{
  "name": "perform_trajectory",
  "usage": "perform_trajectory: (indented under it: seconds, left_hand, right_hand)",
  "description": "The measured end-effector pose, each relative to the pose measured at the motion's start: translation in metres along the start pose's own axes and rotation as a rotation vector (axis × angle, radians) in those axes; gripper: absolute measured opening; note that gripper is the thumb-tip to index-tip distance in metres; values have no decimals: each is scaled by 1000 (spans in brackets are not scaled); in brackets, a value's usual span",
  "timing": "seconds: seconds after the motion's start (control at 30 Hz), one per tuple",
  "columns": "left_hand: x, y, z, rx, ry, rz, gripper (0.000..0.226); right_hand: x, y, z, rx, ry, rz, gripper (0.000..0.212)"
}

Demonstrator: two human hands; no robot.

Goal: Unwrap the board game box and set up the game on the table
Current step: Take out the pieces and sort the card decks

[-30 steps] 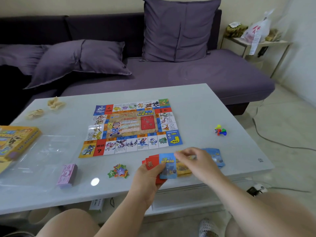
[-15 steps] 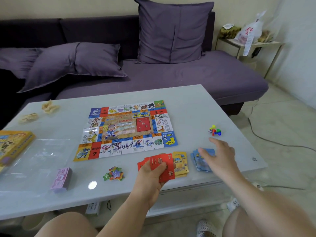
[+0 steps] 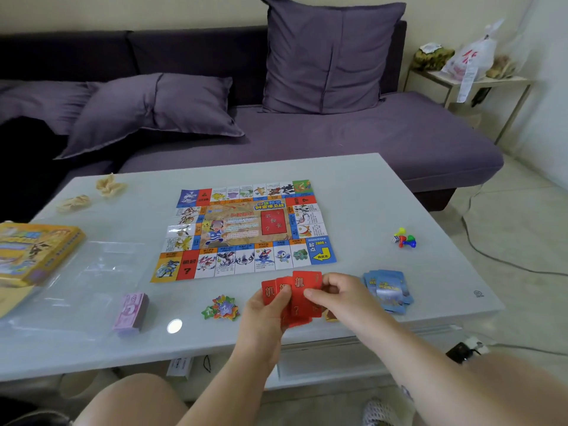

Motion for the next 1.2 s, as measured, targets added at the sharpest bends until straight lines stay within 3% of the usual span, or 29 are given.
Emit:
perform_trajectory:
  seconds: [0.27,0.53,0.7,0.87,1.0,1.2]
  left_hand:
    - [4,-22,-5,-109,-28,-91,28]
    - [-4,-12,-9,40,154,-371,41]
    - [-1,-32,-19,-98,181,-614,48]
    - [8,-29,-16,2,272,-1091,51]
    - [9,-23,-13,45,324,-1463,61]
    - [8,-19,-18,37,369,-1428,48]
  right_hand:
    - [4,32,-6,25,-12,51,6]
    - [10,44,-10,10,-85,240,29]
    - [3,31,-19,-145,-114,444,30]
    - [5,29,-12,-233,-231,786,34]
    - [8,29,-6,-116,-242,1010,43]
    - [7,39,-6,-1,-208,1072,52]
Point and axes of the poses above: each hand's wrist, its own z-axis away from the middle knuckle, its own y-axis out of the palm, x = y × z, the point moved 6 cm from there along -z, towards the middle knuckle, and after that the axes turned 3 degrees about -z, right-handed, at the moved point
